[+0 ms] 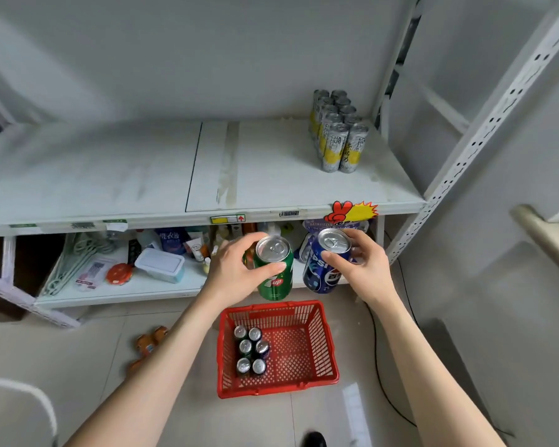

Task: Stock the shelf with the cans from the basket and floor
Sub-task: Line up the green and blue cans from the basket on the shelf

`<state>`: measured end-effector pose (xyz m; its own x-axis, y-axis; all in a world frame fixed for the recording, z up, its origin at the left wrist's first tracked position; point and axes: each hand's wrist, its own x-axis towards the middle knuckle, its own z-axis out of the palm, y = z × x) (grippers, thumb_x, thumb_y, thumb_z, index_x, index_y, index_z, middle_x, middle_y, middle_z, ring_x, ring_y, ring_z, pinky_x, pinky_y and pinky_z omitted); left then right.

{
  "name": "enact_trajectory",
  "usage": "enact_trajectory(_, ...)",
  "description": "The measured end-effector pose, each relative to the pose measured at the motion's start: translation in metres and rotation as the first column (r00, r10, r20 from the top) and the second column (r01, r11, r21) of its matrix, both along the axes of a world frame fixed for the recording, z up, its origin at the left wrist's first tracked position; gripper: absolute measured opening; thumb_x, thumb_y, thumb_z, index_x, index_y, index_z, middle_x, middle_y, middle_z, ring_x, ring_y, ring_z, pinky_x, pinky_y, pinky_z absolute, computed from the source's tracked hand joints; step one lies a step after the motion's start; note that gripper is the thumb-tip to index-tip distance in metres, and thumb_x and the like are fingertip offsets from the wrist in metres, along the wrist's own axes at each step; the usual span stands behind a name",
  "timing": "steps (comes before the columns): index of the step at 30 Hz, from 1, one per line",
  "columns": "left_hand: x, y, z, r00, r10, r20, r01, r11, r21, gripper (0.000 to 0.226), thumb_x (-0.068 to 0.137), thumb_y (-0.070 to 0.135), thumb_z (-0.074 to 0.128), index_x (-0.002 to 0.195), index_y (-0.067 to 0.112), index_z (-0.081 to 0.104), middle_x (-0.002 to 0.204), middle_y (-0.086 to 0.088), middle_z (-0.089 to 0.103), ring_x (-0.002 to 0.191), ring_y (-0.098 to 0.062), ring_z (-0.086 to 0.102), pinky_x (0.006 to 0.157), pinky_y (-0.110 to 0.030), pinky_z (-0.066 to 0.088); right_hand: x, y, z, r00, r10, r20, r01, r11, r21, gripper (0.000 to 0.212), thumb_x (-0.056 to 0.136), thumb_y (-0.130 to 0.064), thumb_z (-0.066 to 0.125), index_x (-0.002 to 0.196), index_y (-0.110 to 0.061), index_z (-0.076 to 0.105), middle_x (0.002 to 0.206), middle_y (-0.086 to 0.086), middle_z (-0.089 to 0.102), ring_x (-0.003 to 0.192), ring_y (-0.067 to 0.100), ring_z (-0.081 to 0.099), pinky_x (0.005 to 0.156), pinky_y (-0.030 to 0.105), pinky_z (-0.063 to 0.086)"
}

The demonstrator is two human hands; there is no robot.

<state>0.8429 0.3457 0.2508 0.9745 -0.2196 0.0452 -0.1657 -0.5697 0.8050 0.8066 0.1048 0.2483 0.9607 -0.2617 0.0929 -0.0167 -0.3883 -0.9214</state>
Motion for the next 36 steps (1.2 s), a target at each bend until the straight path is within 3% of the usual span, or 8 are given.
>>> enact_trajectory(11, 0.059, -0.06, 0.002, 0.98, 0.194, 0.032, -0.19, 0.976, -0.107, 0.055, 0.068, 0.044, 0.081, 0.117, 0.028, 0.062, 0.109, 0.012, 0.066, 0.105, -0.012, 0.058, 0.094, -0.038, 0.048, 0.085, -0.05, 0.005, 0.994, 0.104, 0.022, -0.104, 0.994, -0.015, 0.046, 0.074, -0.029, 0.083, 0.115, -0.023, 0.065, 0.104, -0.014, 0.069, 0.091, -0.003, 0.062, 0.068, 0.007, 0.047)
enact_trajectory(16, 0.089, -0.065, -0.01, 0.964, 0.266, 0.009, -0.264, 0.958, -0.11, 0.059, 0.068, 0.044, 0.08, 0.121, 0.026, 0.061, 0.114, 0.008, 0.065, 0.11, -0.015, 0.056, 0.096, -0.043, 0.047, 0.131, -0.055, -0.004, 0.988, 0.154, 0.026, -0.153, 0.988, -0.036, 0.045, 0.074, -0.03, 0.082, 0.114, -0.021, 0.065, 0.105, -0.009, 0.07, 0.093, 0.006, 0.065, 0.075, 0.021, 0.053)
enact_trajectory(21, 0.132, -0.055, -0.02, 0.961, 0.277, 0.017, -0.274, 0.958, -0.088, 0.061, 0.068, 0.047, 0.078, 0.123, 0.031, 0.058, 0.12, 0.01, 0.06, 0.119, -0.017, 0.049, 0.101, -0.045, 0.043, 0.173, -0.045, -0.024, 0.983, 0.179, 0.037, -0.179, 0.984, -0.008, 0.041, 0.075, -0.031, 0.082, 0.112, -0.025, 0.064, 0.103, -0.015, 0.069, 0.094, 0.006, 0.065, 0.074, 0.022, 0.054)
enact_trajectory(25, 0.168, -0.047, -0.023, 0.961, 0.275, 0.035, -0.272, 0.959, -0.081, 0.06, 0.068, 0.048, 0.078, 0.123, 0.035, 0.057, 0.105, 0.023, 0.053, 0.116, -0.016, 0.046, 0.092, -0.033, 0.041, 0.207, -0.034, -0.034, 0.983, 0.176, 0.043, -0.176, 0.984, -0.005, 0.04, 0.076, -0.033, 0.081, 0.112, -0.028, 0.064, 0.102, -0.019, 0.068, 0.091, -0.001, 0.063, 0.073, 0.017, 0.05)
enact_trajectory(30, 0.21, -0.041, -0.028, 0.971, 0.237, 0.036, -0.234, 0.969, -0.085, 0.057, 0.069, 0.046, 0.078, 0.122, 0.037, 0.057, 0.119, 0.011, 0.059, 0.116, -0.016, 0.047, 0.095, -0.034, 0.042, 0.243, -0.031, -0.04, 0.991, 0.113, 0.074, -0.115, 0.993, 0.023, 0.038, 0.075, -0.032, 0.082, 0.108, -0.031, 0.064, 0.101, -0.017, 0.068, 0.093, 0.005, 0.063, 0.077, 0.02, 0.051)
enact_trajectory(34, 0.244, -0.041, -0.038, 0.976, 0.213, 0.051, -0.209, 0.975, -0.079, 0.057, 0.069, 0.045, 0.078, 0.122, 0.035, 0.058, 0.118, 0.011, 0.06, 0.112, -0.015, 0.048, 0.088, -0.027, 0.038, 0.274, -0.033, -0.045, 0.992, 0.084, 0.09, -0.086, 0.996, 0.024, 0.035, 0.075, -0.032, 0.081, 0.104, -0.036, 0.062, 0.1, -0.015, 0.068, 0.091, 0.004, 0.062, 0.071, 0.014, 0.048)
enact_trajectory(36, 0.259, -0.042, -0.045, 0.976, 0.208, 0.062, -0.204, 0.976, -0.073, 0.058, 0.068, 0.045, 0.079, 0.122, 0.034, 0.058, 0.115, 0.011, 0.06, 0.108, -0.014, 0.048, 0.086, -0.026, 0.037, 0.288, -0.036, -0.049, 0.992, 0.082, 0.097, -0.083, 0.996, 0.015, 0.038, 0.076, -0.032, 0.081, 0.11, -0.029, 0.064, 0.103, -0.01, 0.069, 0.093, 0.006, 0.063, 0.071, 0.014, 0.047)
